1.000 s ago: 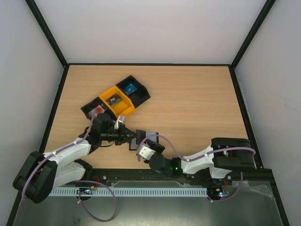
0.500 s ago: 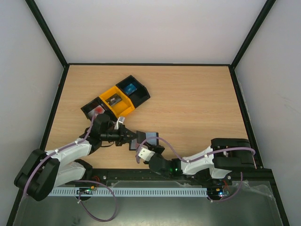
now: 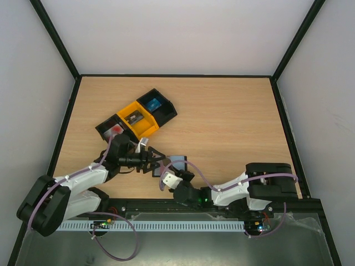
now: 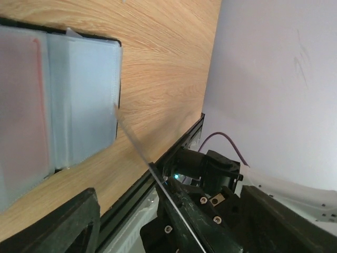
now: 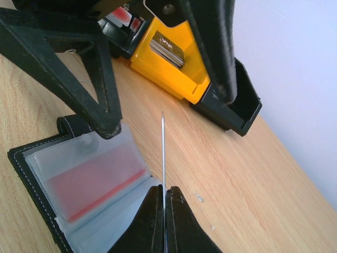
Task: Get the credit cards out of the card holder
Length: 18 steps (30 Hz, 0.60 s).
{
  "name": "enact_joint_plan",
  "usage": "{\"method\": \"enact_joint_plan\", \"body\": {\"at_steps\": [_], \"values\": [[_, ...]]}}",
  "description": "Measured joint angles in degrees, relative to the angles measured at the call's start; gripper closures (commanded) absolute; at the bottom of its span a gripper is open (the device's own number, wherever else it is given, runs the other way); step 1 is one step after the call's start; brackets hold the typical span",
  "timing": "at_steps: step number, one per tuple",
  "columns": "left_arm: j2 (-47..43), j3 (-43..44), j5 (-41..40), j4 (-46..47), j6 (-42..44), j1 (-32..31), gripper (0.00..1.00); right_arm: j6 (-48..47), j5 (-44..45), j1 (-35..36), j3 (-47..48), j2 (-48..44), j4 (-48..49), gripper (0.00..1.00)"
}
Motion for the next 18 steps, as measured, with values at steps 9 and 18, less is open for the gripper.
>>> {"method": "enact_joint_plan", "body": {"at_steps": [9, 18], "values": [[-7.98, 1.25, -5.57, -8.66, 8.94, 2.01, 0.11, 11.10, -0.13, -0.22, 0.02, -3.17, -5.05, 0.98], [-23.43, 1.49, -14.67, -13.51, 16.22, 2.84, 0.11, 26.64, -7.10, -6.82, -0.50, -13.22, -10.80, 0.98]]}}
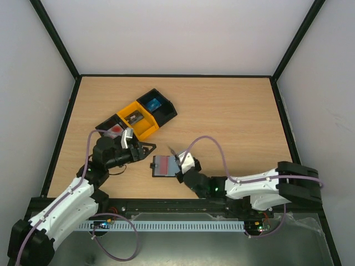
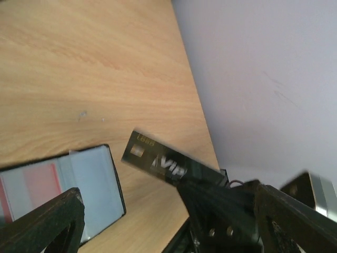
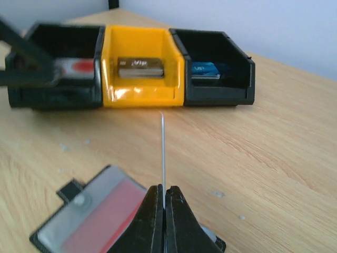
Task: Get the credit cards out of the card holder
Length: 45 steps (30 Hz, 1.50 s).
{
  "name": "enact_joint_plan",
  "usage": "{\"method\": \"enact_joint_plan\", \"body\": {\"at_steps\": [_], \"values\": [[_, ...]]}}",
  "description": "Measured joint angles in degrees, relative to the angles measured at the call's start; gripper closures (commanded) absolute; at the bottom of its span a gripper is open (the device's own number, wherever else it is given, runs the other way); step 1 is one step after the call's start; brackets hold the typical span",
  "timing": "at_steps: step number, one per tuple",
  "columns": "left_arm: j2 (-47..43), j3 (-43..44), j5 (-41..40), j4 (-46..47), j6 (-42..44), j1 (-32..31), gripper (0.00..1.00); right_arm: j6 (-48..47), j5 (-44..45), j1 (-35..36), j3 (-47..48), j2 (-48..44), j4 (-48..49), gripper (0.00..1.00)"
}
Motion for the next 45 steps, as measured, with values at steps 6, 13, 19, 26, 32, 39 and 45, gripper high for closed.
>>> {"method": "enact_joint_plan", "body": {"at_steps": [6, 13, 19, 26, 32, 39, 45], "values": [[-0.37, 2.16, 0.09, -2.25, 5.53, 0.37, 0.14, 11.45, -11.08, -7.37, -2.47, -7.37, 0.11, 0.98], [3.69, 1.51, 6.34, -0.11, 6.95, 0.37, 0.16, 22.47, -23.30, -10.19, -4.79, -12.31, 1.77, 0.98], [0.24, 0.94, 8.57, 1.70, 6.80, 0.37, 0.18, 29.79, -29.66, -10.51, -5.07, -17.40, 5.11, 0.98], [-0.46, 0.57, 11.04, 3.56, 6.12, 0.37, 0.33, 34.29, -33.83, -10.54, -5.90, -19.30, 8.11, 0.98], [0.33, -1.44, 13.99, 9.05, 3.28, 0.37, 0.55, 37.16, -36.50, -10.54, -7.15, -18.82, 10.88, 0.98], [0.68, -1.99, 15.23, 12.07, 1.92, 0.37, 0.79, 38.86, -37.57, -10.54, -7.23, -17.75, 13.09, 0.97], [0.68, -2.14, 15.67, 13.20, 1.31, 0.37, 0.97, 39.39, -37.38, -10.54, -7.65, -17.75, 13.46, 0.93]]}}
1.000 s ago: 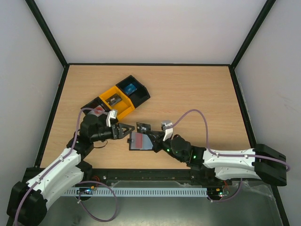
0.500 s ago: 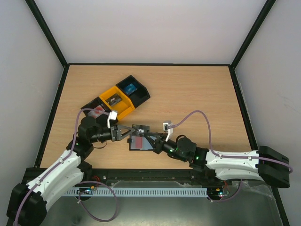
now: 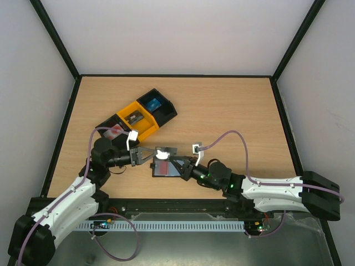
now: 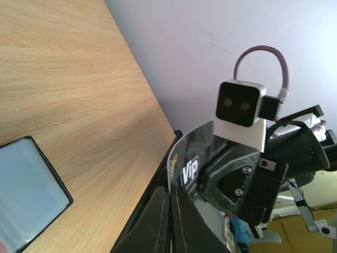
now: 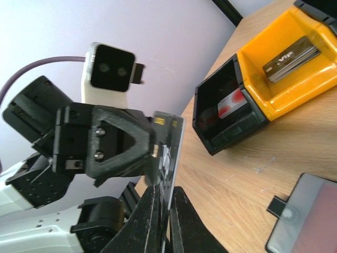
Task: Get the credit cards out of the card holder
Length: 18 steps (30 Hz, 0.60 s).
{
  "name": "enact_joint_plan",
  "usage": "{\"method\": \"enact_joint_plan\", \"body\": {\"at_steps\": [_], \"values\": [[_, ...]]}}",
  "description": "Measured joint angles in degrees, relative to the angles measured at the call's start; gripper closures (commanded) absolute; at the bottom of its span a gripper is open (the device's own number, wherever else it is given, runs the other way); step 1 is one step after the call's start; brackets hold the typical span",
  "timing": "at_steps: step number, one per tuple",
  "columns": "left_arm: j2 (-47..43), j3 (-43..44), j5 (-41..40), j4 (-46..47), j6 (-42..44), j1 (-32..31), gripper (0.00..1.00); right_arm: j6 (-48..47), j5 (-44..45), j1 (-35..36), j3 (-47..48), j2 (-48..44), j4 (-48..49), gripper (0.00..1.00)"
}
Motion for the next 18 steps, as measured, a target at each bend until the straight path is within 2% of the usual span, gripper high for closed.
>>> {"method": "enact_joint_plan", "body": {"at_steps": [9, 15, 18], "values": [[-0.44, -0.07, 0.42, 1.53, -0.63, -0.02, 0.97, 0.83, 1.09, -0.22, -0.83, -0.13, -0.35, 0.89], [-0.98, -0.17, -0.09, 1.57, -0.92, 0.00, 0.97, 1.42, 2.49, -0.22, -1.53, -1.22, -0.52, 0.55], [-1.20, -0.17, -0.92, 1.38, -0.94, 0.00, 0.97, 2.01, 3.67, -0.22, -1.86, -2.03, -0.70, 0.34]]}}
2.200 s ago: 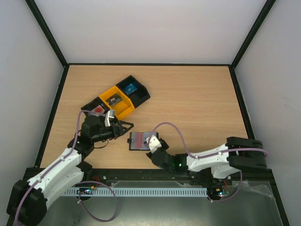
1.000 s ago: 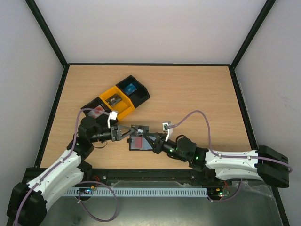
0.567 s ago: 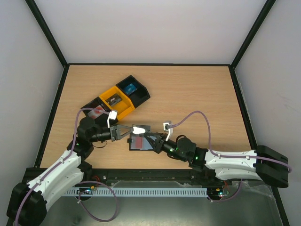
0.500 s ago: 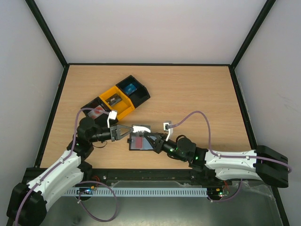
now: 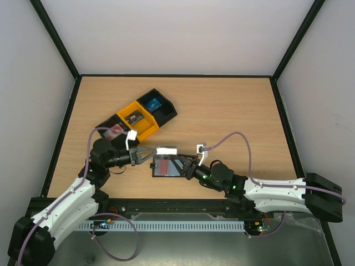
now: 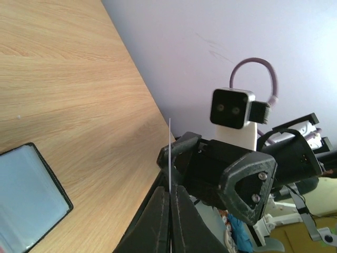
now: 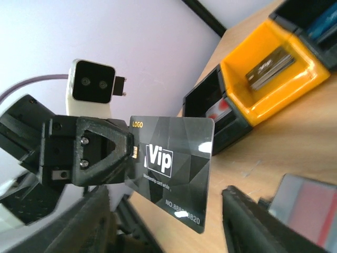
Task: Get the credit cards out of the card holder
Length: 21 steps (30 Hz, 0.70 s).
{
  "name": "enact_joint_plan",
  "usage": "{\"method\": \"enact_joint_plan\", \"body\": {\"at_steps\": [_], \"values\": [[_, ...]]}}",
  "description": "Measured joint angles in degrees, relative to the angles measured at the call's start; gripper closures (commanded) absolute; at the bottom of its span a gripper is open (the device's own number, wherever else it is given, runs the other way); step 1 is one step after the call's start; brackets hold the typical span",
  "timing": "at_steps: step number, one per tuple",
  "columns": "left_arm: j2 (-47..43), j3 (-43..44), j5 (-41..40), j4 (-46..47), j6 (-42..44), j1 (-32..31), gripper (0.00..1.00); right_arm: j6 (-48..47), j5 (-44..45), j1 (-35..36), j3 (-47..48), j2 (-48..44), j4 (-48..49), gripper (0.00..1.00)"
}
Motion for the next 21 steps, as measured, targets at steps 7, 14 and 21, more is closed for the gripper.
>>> {"method": "enact_joint_plan", "body": {"at_steps": [7, 14, 21], "values": [[-1.33, 0.46, -7.45, -8.44, 2.89, 0.04, 0.97, 1.44, 4.74, 0.00, -0.44, -1.46, -4.07, 0.11], [-2.64, 4.02, -17.46, -18.01, 5.99, 0.83, 0.97, 1.90, 8.39, 0.00, -0.48, -1.60, -8.70, 0.02], [-1.25, 9.90, -30.29, -24.06, 7.04, 3.54, 0.97, 0.50, 11.17, 0.00, 0.68, -1.11, -16.02, 0.02]]}}
